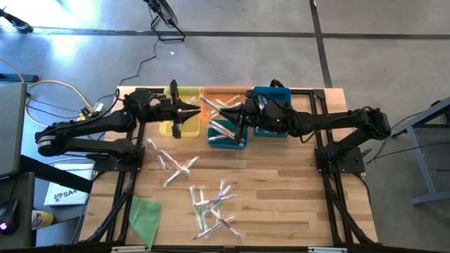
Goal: Pick & Place Toothbrushes
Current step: Put the blue toothbrush into the yellow bin
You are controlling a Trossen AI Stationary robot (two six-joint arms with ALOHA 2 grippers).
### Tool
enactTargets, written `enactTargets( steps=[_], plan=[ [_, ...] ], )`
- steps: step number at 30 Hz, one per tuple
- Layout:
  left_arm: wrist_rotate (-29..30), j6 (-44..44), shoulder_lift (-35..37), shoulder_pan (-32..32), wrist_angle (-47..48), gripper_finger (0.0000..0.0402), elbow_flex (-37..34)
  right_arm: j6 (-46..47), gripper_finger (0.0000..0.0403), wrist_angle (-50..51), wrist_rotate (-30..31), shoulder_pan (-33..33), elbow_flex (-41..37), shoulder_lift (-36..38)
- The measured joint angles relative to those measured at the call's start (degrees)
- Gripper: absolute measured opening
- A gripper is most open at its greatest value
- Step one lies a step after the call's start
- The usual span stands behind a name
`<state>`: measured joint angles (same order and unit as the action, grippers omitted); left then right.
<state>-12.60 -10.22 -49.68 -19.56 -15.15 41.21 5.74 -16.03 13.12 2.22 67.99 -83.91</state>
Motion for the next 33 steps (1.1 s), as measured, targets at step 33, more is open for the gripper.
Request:
enactTargets(
  steps=[33],
  plan=[
    [-7.96,6.25,-19.22,-5.57,-13.92,0.0114,14.84,-7.52,0.0008,1.22,-13.21,11.43,0.00,-0.01]
  ],
)
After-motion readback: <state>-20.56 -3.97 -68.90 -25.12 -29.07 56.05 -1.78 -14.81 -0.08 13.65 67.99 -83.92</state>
